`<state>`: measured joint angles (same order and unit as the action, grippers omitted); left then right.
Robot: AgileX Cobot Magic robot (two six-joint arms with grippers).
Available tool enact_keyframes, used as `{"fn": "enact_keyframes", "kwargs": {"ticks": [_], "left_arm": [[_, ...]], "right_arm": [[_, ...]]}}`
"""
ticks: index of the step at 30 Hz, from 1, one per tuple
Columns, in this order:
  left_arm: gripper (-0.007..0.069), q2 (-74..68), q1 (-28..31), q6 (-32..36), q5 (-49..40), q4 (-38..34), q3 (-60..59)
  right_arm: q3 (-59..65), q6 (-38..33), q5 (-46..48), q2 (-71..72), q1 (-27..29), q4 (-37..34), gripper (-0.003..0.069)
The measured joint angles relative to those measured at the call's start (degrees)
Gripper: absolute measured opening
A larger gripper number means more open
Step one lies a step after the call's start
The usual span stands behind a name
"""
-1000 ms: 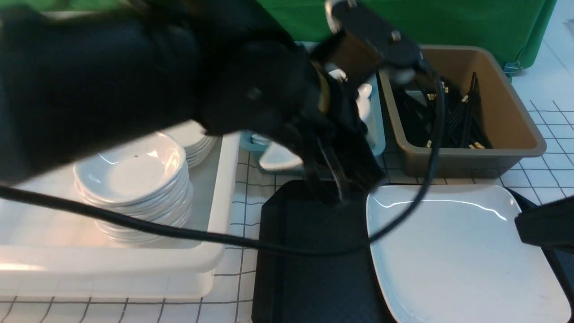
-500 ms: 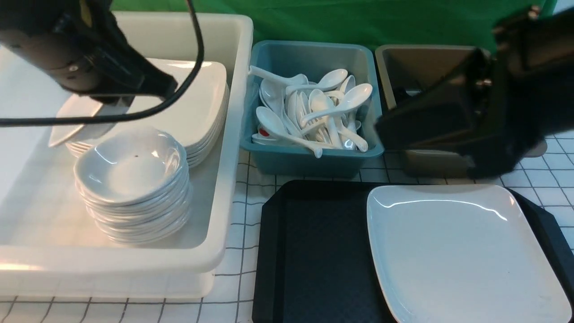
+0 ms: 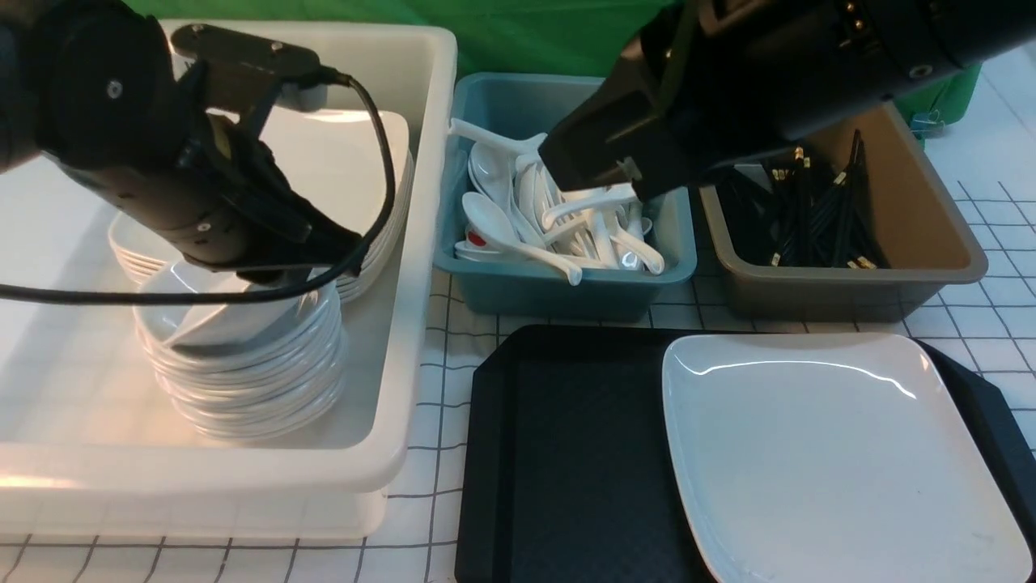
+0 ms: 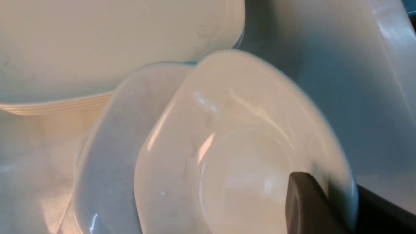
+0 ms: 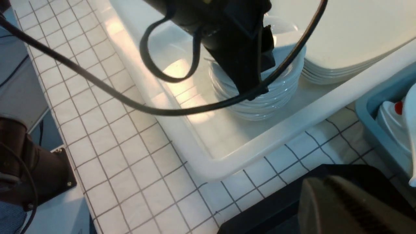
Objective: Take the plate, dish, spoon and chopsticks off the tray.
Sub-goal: Use the left arm to put the small plate into the large storage box on the left, then use the left arm to grab a plate from the dinner plate
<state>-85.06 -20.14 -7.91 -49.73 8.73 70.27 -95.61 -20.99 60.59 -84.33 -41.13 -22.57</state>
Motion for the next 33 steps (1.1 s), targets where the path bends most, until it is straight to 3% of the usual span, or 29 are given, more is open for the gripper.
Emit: {"fn": "enact_keyframes", "kwargs": {"ticks": [5, 8, 11, 16, 19, 21, 22, 24, 29, 33], "left_arm": [[0.0354, -0.12, 0.0, 0.04, -0.84, 0.21, 1.13], [0.044, 0.56, 0.0, 0.04, -3.87, 0.23, 3.92], [0.0466, 2.29, -0.07, 0.04, -5.65, -1.29, 7.82], [0.0398, 4.86, -2.74, 3.01, -4.91, -8.33, 13.0], [0.0246, 4.24, -6.52, 7.06, -3.54, -16.58, 13.51], [0.0094, 1.75, -10.5, 10.84, -3.14, -22.13, 13.51], [0.0094, 1.43, -10.89, 11.13, -3.17, -22.13, 13.51], [0.0017, -3.13, -15.49, 13.54, -2.12, -25.21, 13.51], [0.0028, -13.86, -21.39, 13.97, 2.87, -25.84, 14.2], [0.016, -22.99, -22.45, 13.53, 6.24, -25.59, 17.64]], "right_arm": [[-0.18, 0.13, 4.31, 0.06, 0.04, 3.0, 0.0019], [-0.18, 2.04, 7.27, 0.38, 0.93, 7.89, 0.0019], [-0.18, 4.49, 8.74, 1.54, 2.66, 13.16, 0.0019], [0.02, 5.96, 8.95, 5.69, 8.58, 17.93, 0.0019], [2.72, 5.96, 8.95, 9.38, 13.48, 18.62, 0.0019], [6.56, 5.96, 8.95, 12.23, 18.44, 19.02, 0.0019], [6.98, 5.96, 8.95, 12.49, 18.44, 19.02, 0.0019], [12.64, 5.96, 9.01, 15.67, 23.4, 19.39, 0.0019], [24.16, 5.96, 8.82, 21.6, 28.32, 19.56, 0.0019], [32.21, 5.9, 7.28, 26.77, 28.99, 19.37, 0.0019]]}}
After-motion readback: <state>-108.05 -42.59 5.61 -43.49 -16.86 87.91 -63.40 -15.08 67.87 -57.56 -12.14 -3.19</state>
